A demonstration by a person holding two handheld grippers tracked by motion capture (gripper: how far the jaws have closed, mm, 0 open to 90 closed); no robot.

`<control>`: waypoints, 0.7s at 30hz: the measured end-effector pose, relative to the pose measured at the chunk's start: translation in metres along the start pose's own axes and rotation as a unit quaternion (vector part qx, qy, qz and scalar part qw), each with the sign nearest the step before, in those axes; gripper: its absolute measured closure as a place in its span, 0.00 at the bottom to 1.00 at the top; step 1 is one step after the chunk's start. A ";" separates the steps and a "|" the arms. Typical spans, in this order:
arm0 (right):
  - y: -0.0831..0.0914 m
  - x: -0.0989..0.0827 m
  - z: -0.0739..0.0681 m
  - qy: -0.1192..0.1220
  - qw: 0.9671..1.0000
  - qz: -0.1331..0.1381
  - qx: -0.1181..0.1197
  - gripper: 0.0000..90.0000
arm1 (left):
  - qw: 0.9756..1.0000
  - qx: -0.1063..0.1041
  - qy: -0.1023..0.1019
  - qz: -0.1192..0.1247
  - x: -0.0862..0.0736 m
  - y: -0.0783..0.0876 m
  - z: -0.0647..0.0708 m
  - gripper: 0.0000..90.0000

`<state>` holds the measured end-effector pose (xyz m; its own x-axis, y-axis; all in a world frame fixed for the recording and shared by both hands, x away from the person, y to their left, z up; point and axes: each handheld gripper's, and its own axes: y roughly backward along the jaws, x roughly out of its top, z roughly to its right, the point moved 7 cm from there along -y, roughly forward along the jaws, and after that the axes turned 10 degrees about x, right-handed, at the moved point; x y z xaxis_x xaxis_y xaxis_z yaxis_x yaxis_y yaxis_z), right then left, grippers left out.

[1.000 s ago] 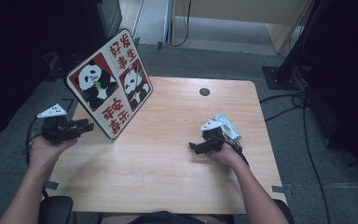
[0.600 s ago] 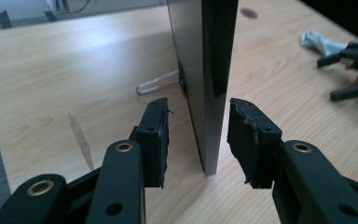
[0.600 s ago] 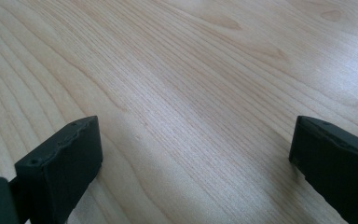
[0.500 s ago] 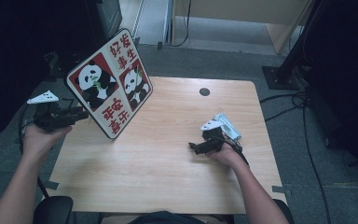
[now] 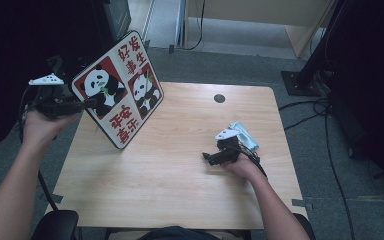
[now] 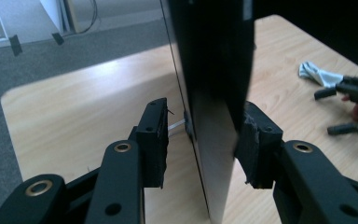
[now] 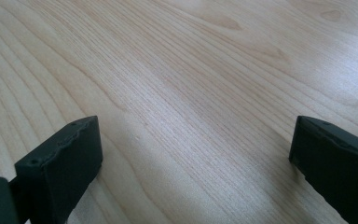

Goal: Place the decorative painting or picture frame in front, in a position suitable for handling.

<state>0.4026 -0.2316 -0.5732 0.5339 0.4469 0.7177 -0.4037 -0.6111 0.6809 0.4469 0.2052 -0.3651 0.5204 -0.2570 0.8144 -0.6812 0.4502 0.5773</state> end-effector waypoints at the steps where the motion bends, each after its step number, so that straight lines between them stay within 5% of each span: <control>1: 0.000 0.000 0.000 0.000 1.000 -0.001 0.000 0.03 | 1.000 0.003 -0.004 -0.003 0.004 0.000 -0.001 0.64; 21: 0.000 0.000 0.000 0.001 1.000 -0.001 0.000 0.03 | 0.999 0.009 -0.014 -0.038 0.069 -0.008 -0.011 0.64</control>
<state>0.4026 -0.2317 -0.5732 0.5336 0.4482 0.7172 -0.4027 -0.6111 0.6815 0.4947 0.1934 -0.3142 0.5558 -0.3136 0.7699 -0.6500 0.4135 0.6376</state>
